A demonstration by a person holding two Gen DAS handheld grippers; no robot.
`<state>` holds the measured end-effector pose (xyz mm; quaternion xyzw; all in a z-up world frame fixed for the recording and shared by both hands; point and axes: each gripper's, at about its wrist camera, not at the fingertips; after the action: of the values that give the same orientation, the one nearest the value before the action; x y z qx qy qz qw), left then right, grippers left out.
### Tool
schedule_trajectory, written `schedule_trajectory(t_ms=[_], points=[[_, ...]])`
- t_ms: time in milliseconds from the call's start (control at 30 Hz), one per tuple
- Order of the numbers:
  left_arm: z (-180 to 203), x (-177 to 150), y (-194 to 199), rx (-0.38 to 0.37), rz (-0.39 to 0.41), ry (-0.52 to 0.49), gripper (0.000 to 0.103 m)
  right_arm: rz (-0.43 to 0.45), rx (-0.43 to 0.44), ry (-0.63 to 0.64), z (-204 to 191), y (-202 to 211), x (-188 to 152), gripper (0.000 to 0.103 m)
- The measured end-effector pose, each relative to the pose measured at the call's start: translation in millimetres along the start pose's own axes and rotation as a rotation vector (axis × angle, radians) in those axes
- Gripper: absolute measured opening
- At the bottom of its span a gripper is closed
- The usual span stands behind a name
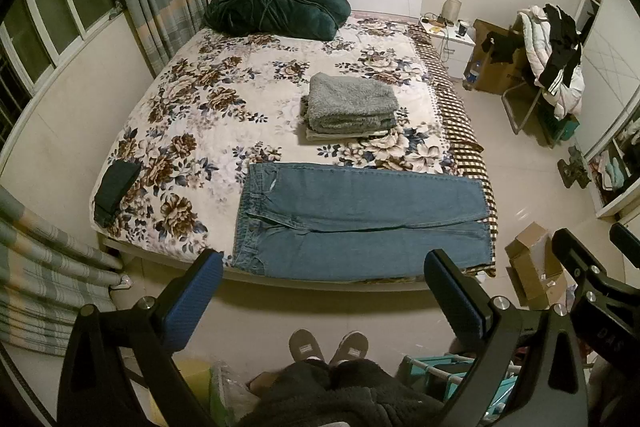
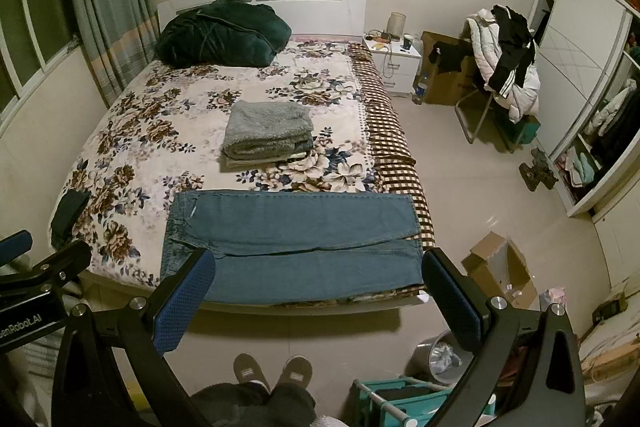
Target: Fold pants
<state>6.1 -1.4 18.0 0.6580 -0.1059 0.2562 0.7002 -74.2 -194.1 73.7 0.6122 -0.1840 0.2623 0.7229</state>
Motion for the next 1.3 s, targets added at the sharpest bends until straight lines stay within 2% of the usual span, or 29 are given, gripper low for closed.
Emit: schedule_trajectory(t_ms=[967, 1000, 1300], points=[[1.8, 1.9, 3.7, -0.005, 0.001, 0.003, 0.103, 0.001, 0.002, 0.002, -0.2, 0.6, 1.7, 0.103], [1.9, 2.2, 4.0, -0.004, 0.001, 0.003, 0.103, 0.001, 0.004, 0.005, -7.4, 4.0, 11.6, 0.103], [1.3, 3.2, 5.3, -0.004, -0.003, 0.01, 0.103, -0.005, 0.017, 0.011, -8.3, 12.0, 21.9, 0.103]])
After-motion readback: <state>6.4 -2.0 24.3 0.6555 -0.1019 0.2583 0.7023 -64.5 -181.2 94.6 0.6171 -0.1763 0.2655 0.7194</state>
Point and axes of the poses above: each gripper's, at about its wrist camera, not at the fingertips, and y roughly against the way its jaws point, z to its right, x to its top, and after that the axes turned 13 degrees about y, right-handed
